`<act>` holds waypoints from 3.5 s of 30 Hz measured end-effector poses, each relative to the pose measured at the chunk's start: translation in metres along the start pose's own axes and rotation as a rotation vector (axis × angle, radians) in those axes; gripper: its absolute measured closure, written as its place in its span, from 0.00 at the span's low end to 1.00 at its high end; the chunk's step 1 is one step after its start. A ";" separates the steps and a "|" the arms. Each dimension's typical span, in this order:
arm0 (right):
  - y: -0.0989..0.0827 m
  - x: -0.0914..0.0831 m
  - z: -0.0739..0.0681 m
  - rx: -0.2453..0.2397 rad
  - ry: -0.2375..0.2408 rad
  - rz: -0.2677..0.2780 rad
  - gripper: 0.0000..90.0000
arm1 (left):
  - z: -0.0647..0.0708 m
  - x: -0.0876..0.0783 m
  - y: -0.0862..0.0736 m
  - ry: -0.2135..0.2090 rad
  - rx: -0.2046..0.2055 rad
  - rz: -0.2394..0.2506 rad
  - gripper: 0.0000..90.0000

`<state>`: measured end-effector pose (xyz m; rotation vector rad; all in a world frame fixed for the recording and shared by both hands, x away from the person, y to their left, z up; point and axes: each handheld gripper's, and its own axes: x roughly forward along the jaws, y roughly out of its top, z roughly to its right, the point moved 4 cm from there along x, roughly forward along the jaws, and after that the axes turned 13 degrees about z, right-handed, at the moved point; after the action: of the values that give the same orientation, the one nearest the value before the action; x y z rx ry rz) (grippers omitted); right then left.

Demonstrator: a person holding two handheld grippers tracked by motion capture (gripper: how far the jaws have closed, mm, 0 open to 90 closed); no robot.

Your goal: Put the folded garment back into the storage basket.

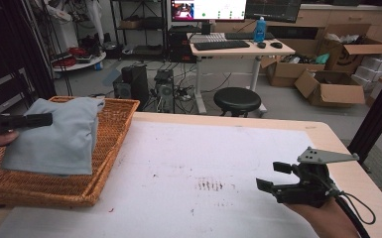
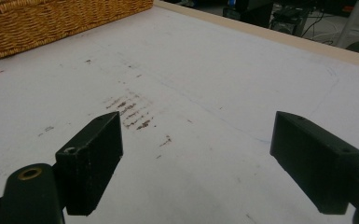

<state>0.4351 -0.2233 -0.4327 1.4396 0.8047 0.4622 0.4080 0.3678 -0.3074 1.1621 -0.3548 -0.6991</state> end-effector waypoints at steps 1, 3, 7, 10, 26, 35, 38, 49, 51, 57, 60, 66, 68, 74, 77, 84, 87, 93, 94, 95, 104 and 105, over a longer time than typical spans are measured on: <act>0.000 0.000 0.001 0.000 -0.002 0.000 0.19 | -0.006 0.000 -0.001 0.045 0.000 0.001 0.80; 0.000 0.000 0.002 -0.001 -0.003 0.004 0.19 | -0.023 0.000 -0.005 0.129 -0.049 -0.027 0.44; 0.002 -0.002 0.002 0.002 -0.006 0.011 0.19 | -0.047 -0.011 -0.021 0.247 -0.133 -0.030 0.34; 0.003 -0.003 0.003 0.003 -0.004 0.019 0.19 | -0.049 -0.015 -0.028 0.262 -0.125 -0.043 0.34; 0.005 -0.006 0.003 0.003 0.000 0.029 0.19 | -0.026 -0.008 -0.019 0.196 -0.085 0.011 0.36; 0.014 -0.008 0.000 -0.008 0.006 0.047 0.18 | 0.006 0.004 -0.010 0.154 -0.032 0.011 0.20; 0.019 -0.009 -0.002 -0.016 0.008 0.054 0.17 | 0.026 0.013 -0.007 0.106 -0.001 0.017 0.18; 0.041 -0.020 -0.008 -0.034 0.020 0.096 0.17 | 0.103 0.057 -0.004 -0.088 0.102 0.011 0.18; 0.044 -0.022 -0.009 -0.038 0.021 0.103 0.17 | 0.116 0.068 -0.007 -0.131 0.102 0.018 0.18; 0.052 -0.027 -0.009 -0.043 0.017 0.114 0.17 | 0.145 0.098 -0.025 -0.217 0.116 -0.013 0.18; 0.053 -0.029 -0.009 -0.045 0.017 0.116 0.16 | 0.154 0.108 -0.038 -0.227 0.126 -0.024 0.18; 0.049 -0.030 -0.010 -0.045 0.024 0.114 0.16 | 0.155 0.124 -0.065 -0.219 0.130 -0.071 0.18; 0.048 -0.029 -0.010 -0.043 0.026 0.114 0.16 | 0.154 0.128 -0.070 -0.216 0.124 -0.078 0.18; 0.047 -0.025 -0.005 -0.048 0.035 0.117 0.16 | 0.149 0.140 -0.076 -0.190 0.122 -0.084 0.18; 0.046 -0.022 -0.003 -0.050 0.039 0.111 0.16 | 0.147 0.143 -0.077 -0.181 0.115 -0.083 0.18; 0.042 -0.019 -0.005 -0.044 0.049 0.098 0.16 | 0.147 0.146 -0.077 -0.177 0.109 -0.077 0.18; 0.042 -0.018 -0.006 -0.042 0.050 0.101 0.16 | 0.146 0.144 -0.075 -0.177 0.105 -0.072 0.18; 0.042 -0.014 -0.010 -0.045 0.053 0.093 0.16 | 0.142 0.138 -0.073 -0.174 0.102 -0.064 0.18; 0.042 -0.014 -0.010 -0.046 0.054 0.092 0.16 | 0.141 0.137 -0.073 -0.173 0.097 -0.064 0.18; 0.042 -0.013 -0.011 -0.047 0.054 0.091 0.16 | 0.141 0.136 -0.073 -0.174 0.100 -0.065 0.18; 0.040 -0.009 -0.018 -0.045 0.060 0.085 0.16 | 0.141 0.135 -0.074 -0.180 0.088 -0.055 0.18; 0.040 -0.009 -0.018 -0.046 0.060 0.084 0.16 | 0.141 0.135 -0.073 -0.179 0.085 -0.052 0.18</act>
<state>0.4234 -0.2126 -0.3904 1.4265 0.7790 0.5871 0.4009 0.1615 -0.3349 1.1958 -0.5103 -0.8436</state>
